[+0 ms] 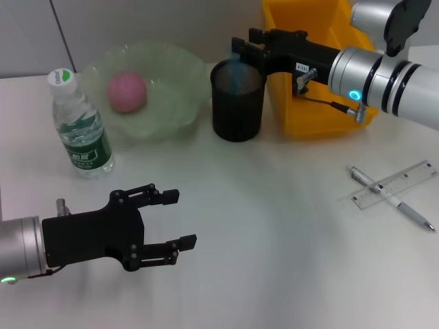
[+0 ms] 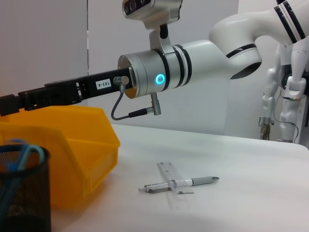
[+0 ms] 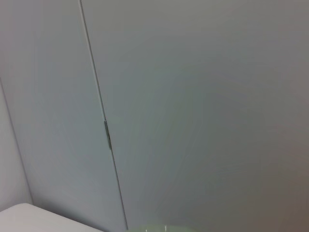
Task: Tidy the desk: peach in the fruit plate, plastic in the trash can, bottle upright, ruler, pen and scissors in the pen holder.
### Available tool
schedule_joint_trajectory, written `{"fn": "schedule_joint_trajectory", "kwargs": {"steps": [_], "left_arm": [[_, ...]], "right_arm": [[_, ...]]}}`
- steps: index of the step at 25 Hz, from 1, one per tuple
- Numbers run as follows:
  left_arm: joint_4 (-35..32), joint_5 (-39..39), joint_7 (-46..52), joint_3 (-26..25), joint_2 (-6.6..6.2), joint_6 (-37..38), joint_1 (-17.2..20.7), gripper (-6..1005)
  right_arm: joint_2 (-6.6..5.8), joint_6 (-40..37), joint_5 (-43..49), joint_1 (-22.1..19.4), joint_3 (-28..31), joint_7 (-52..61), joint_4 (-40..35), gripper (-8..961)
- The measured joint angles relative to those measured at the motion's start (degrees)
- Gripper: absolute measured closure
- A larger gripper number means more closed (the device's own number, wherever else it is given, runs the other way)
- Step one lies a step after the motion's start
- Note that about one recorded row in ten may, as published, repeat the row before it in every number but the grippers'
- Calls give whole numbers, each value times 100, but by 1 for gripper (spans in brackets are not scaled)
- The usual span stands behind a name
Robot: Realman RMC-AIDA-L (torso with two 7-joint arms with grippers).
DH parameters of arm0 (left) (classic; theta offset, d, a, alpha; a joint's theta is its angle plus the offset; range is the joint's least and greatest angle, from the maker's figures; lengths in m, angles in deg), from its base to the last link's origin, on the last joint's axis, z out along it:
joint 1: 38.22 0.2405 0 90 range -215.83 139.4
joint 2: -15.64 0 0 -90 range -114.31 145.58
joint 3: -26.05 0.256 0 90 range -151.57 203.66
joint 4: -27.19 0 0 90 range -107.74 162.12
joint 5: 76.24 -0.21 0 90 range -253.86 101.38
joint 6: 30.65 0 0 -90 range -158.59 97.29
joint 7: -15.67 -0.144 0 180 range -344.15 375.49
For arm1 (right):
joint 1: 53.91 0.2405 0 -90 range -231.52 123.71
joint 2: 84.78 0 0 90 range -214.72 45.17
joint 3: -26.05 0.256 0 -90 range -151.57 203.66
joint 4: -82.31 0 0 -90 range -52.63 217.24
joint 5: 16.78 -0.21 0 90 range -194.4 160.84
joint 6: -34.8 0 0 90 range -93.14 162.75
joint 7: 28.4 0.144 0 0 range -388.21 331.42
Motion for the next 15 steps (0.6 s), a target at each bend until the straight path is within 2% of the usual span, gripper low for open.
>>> {"fn": "schedule_joint_trajectory", "kwargs": {"steps": [1, 9, 15], "left_arm": [[-4, 0, 0, 0, 0, 0, 1, 200], [-19, 0, 0, 0, -6, -15, 6, 199], [-28, 0, 0, -6, -9, -15, 19, 199]], "right_arm": [[0, 0, 2, -2, 0, 5, 3, 725], [-8, -149, -20, -101, 26, 35, -10, 376], [-17, -419, -192, -216, 47, 85, -104, 263]]}}
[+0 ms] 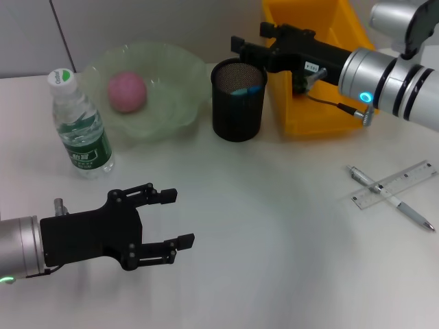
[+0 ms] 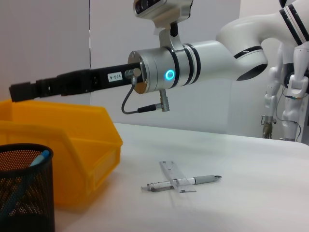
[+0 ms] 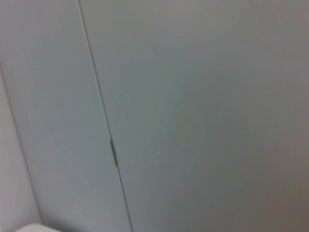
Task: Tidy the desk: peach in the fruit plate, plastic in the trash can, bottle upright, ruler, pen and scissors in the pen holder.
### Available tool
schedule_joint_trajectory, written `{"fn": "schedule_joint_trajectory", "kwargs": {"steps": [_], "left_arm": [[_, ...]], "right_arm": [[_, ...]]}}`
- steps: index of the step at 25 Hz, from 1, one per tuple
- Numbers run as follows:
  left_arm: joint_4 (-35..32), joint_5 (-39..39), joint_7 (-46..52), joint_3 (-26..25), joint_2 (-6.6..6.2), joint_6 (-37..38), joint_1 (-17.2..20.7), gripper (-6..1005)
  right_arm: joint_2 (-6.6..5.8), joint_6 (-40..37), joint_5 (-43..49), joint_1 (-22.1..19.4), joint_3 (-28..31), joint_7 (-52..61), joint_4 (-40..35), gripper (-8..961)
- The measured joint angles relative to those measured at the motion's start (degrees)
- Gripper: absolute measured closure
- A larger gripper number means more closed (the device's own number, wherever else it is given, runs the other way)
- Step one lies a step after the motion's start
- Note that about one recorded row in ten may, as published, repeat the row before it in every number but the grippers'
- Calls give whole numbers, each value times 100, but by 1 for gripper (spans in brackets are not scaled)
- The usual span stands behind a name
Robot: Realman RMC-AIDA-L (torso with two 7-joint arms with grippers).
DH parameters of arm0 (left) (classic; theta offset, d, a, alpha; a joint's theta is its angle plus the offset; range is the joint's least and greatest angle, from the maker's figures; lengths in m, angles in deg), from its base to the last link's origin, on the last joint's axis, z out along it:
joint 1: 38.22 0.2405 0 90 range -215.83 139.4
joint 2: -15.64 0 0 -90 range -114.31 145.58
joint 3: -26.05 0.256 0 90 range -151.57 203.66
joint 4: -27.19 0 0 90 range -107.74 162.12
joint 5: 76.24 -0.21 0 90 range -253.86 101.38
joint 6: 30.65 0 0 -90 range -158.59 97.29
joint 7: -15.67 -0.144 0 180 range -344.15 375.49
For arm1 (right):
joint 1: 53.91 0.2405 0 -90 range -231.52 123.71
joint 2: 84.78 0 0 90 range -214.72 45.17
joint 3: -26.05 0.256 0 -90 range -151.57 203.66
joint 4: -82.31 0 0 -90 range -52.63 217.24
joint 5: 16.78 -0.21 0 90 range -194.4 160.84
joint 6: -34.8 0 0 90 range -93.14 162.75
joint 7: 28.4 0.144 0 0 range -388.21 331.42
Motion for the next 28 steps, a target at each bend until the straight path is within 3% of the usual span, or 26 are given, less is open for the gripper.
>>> {"fn": "schedule_joint_trajectory", "kwargs": {"steps": [5, 14, 21, 24, 26, 27, 28], "left_arm": [[-5, 0, 0, -8, 0, 0, 1, 199], [10, 4, 0, -101, 15, -23, 1, 199], [162, 62, -97, -332, 51, -54, 4, 200], [321, 187, -259, -354, 55, -61, 2, 200], [367, 244, -293, -355, 54, -72, 13, 199], [393, 254, -294, -354, 54, -77, 21, 199], [405, 254, -292, -354, 53, -79, 23, 199]], "right_arm": [[-8, -28, -62, -20, -24, 51, -20, 138], [-3, -246, -66, -97, -13, 88, -263, 137], [-47, -1302, -215, -589, -16, 953, -1172, 136], [-188, -2035, 112, -855, -47, 1523, -1883, 137], [-382, -2592, 569, -957, -48, 2009, -2315, 137], [-594, -3074, 1022, -984, -47, 2404, -2641, 137], [-594, -3074, 1022, -984, -47, 2404, -2641, 137]]}}
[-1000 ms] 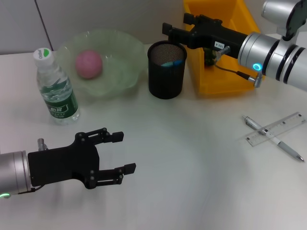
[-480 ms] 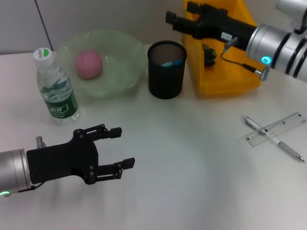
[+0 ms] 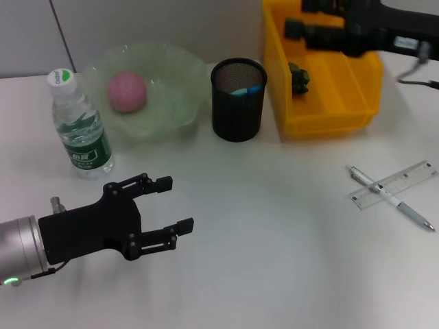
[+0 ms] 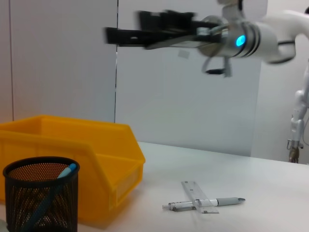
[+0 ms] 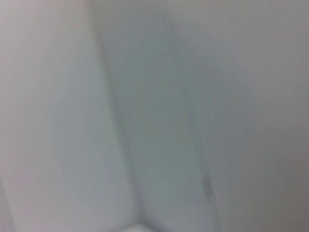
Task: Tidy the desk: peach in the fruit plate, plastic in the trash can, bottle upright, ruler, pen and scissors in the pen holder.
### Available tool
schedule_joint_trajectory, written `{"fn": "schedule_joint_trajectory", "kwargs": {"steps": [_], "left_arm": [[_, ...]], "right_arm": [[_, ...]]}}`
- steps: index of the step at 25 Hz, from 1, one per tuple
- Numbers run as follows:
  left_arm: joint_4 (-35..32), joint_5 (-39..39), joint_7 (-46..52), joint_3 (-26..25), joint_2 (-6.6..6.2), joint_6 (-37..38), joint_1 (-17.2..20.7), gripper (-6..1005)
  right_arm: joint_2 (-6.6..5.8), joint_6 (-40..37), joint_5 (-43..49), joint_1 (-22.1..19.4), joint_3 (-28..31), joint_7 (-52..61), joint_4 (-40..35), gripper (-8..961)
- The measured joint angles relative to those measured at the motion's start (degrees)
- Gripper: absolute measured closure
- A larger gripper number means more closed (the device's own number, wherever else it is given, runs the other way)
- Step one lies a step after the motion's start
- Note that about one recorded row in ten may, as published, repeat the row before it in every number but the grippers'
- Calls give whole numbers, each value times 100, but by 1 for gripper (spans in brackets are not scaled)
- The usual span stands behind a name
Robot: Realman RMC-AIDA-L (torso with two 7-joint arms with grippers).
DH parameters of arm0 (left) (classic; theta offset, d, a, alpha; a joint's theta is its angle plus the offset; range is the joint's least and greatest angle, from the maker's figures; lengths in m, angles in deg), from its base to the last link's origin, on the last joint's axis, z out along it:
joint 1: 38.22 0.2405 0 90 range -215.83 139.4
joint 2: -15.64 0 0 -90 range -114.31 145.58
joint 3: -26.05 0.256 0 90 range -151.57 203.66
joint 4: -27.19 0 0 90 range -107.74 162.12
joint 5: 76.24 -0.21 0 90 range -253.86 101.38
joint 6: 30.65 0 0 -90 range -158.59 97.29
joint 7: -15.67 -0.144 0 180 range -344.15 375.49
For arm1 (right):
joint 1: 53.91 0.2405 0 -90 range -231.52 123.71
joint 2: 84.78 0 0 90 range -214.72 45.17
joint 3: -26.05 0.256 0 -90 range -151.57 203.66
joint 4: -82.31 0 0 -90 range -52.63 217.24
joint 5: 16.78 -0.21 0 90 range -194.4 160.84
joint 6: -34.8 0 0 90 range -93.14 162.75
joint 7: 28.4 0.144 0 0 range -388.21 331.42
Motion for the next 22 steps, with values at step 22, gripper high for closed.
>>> {"fn": "schedule_joint_trajectory", "kwargs": {"steps": [22], "left_arm": [[198, 220, 377, -102, 0, -144, 205, 199]], "right_arm": [[-510, -1408, 5145, 1881, -1678, 112, -421, 137]]}}
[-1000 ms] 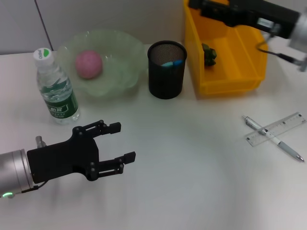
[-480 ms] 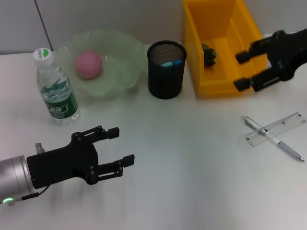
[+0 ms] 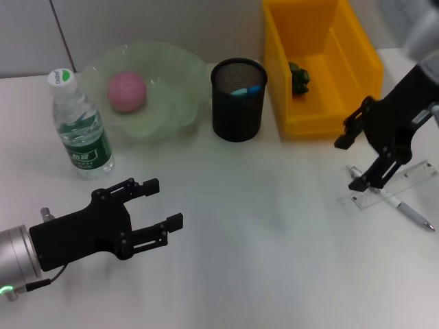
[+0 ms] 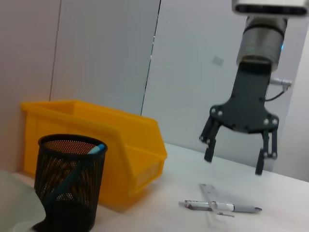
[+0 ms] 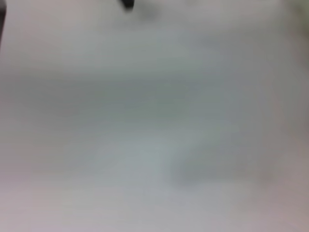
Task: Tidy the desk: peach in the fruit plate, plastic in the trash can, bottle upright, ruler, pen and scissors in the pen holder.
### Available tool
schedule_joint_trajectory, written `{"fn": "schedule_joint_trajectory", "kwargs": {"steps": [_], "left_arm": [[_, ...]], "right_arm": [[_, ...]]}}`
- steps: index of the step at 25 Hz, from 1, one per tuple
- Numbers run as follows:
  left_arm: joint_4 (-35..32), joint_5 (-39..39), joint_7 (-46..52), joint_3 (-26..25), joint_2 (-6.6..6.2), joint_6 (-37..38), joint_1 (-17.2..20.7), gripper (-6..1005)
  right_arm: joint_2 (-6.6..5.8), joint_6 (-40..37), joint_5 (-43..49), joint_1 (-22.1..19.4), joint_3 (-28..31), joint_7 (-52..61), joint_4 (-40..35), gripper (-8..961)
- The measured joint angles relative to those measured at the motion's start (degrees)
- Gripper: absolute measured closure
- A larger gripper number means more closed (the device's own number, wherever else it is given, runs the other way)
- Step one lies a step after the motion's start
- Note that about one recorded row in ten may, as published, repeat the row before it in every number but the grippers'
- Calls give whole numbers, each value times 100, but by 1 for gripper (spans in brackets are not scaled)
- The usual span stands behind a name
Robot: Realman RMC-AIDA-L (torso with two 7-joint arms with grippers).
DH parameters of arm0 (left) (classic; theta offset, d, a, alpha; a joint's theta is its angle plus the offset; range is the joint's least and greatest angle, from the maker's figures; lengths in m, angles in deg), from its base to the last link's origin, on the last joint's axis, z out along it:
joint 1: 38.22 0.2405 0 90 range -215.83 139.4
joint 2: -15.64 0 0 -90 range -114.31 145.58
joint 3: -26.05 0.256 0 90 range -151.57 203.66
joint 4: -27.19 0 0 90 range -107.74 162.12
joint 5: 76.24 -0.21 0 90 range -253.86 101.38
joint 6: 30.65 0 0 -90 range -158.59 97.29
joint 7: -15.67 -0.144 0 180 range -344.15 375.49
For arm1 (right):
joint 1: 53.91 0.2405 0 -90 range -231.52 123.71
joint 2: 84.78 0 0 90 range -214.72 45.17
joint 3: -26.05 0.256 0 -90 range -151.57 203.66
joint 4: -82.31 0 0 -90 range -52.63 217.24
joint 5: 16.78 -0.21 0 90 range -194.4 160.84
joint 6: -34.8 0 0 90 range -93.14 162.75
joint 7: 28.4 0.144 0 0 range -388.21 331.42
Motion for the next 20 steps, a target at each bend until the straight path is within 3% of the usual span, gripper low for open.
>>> {"fn": "schedule_joint_trajectory", "kwargs": {"steps": [2, 8, 12, 20], "left_arm": [[18, 2, -1, 21, 0, -6, 3, 199], [-4, -43, -16, 519, 0, -204, -19, 200], [0, -43, -7, 632, 0, -334, -31, 200], [-8, -10, 37, 596, -7, -318, 26, 200]], "right_arm": [[162, 153, 348, 48, -168, -257, 61, 137], [367, 373, 688, 69, -565, -497, 68, 137], [590, 652, 1090, 11, -723, -746, 130, 136], [664, 861, 1264, -33, -815, -866, 204, 137]]}}
